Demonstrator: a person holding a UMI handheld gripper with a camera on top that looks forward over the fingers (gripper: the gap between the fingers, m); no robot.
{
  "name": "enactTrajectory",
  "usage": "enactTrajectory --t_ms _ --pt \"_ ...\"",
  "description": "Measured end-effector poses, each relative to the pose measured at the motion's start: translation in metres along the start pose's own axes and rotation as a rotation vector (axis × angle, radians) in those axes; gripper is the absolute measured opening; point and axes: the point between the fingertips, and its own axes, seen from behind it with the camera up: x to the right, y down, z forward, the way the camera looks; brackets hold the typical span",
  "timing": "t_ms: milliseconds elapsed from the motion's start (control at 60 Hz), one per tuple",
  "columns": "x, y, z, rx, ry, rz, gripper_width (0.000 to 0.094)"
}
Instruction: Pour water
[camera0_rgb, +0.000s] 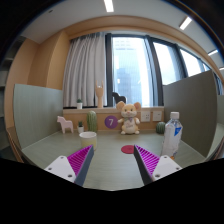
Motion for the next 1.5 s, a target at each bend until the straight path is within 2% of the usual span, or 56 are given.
enactTrajectory --t_ms 183,417,750,833,917,1067,1133,1367,1500 --pt "0.083 0.024 -0.02 -0.026 0.132 -0.009 0.0819" --pt "0.18 0.014 -0.03 -0.006 0.28 -0.024 0.081" --pt "0.212 -0.002 0.044 -0.016 0.262 -0.051 0.0807" --pt "0.215 0.0 0.059 -0.03 0.264 -0.072 0.0739" --pt "0.216 0.006 0.07 -0.039 0.261 -0.086 0.057" --pt "0.211 -0.001 0.069 -0.002 0.261 -0.044 0.043" --pt "0.214 0.001 0.067 0.017 0.275 -0.029 0.0328" --pt "0.209 -0.001 0.072 0.0 0.289 -0.08 0.0326" --pt "0.194 -0.017 0.092 -0.02 0.301 -0.277 0.0325"
